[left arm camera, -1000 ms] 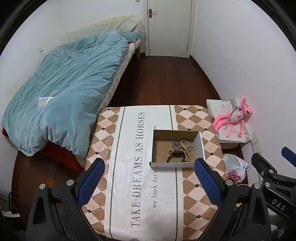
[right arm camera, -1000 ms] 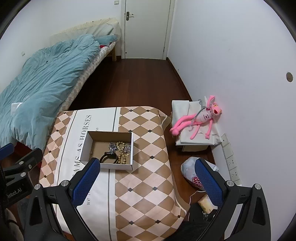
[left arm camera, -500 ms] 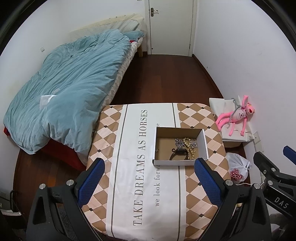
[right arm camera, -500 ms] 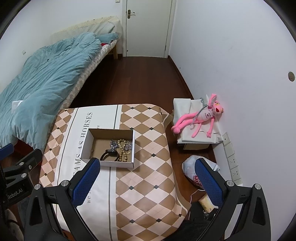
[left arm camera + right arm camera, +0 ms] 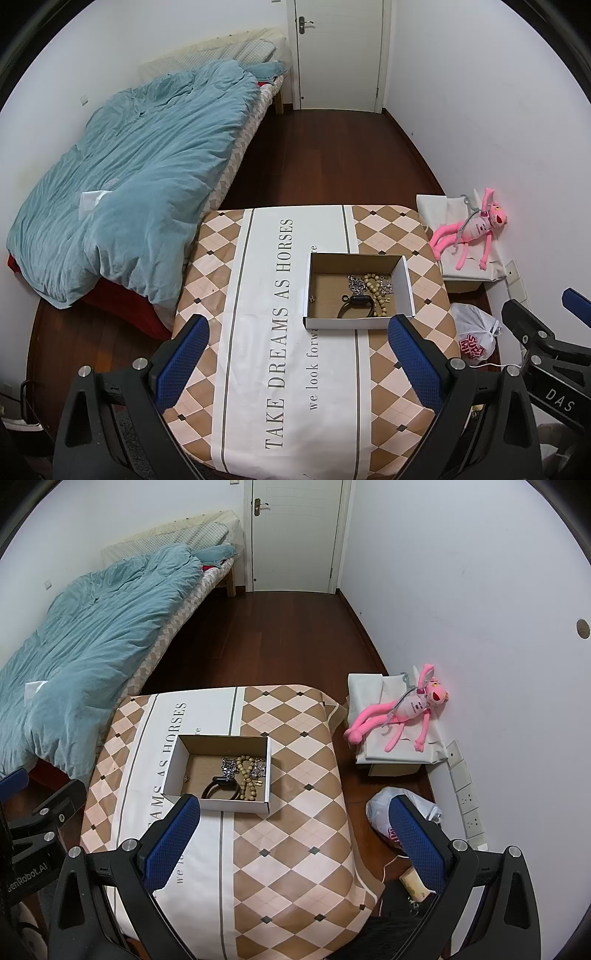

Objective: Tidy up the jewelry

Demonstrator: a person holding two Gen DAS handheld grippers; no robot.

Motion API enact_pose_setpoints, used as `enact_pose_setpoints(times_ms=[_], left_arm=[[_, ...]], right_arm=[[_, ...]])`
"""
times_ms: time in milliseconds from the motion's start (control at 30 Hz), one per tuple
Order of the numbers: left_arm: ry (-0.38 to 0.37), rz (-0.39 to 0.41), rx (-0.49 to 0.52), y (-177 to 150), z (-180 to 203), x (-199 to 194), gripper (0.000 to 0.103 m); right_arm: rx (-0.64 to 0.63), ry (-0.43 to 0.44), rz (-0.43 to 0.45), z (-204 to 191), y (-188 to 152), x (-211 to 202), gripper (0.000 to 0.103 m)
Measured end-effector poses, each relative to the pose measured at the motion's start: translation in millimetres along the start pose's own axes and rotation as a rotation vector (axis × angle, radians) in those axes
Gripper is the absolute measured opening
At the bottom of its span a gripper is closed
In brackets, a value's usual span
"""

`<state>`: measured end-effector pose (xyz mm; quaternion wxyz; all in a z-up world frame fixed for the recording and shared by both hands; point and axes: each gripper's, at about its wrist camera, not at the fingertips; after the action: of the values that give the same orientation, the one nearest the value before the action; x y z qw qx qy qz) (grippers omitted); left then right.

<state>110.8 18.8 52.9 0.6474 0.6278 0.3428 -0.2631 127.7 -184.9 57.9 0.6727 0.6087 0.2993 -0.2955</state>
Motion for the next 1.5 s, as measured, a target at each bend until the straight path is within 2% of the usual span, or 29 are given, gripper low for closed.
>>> enact_pose_setpoints(times_ms=[1500], left_arm=[[0.009,0.007,0.005,2.0,-1.7,-3.5,0.099]], right_arm=[[-0.002,0.01,-0.004,-5.0,3.3,0.2,0.103]])
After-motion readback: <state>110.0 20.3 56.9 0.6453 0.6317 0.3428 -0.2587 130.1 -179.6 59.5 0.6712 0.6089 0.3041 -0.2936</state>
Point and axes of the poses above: each gripper's, at about its wrist camera, not at the fingertips, and x roughly the way its jaws point, z to its right, y to its top, and after that the axes turned 5 degrees about z, right-handed
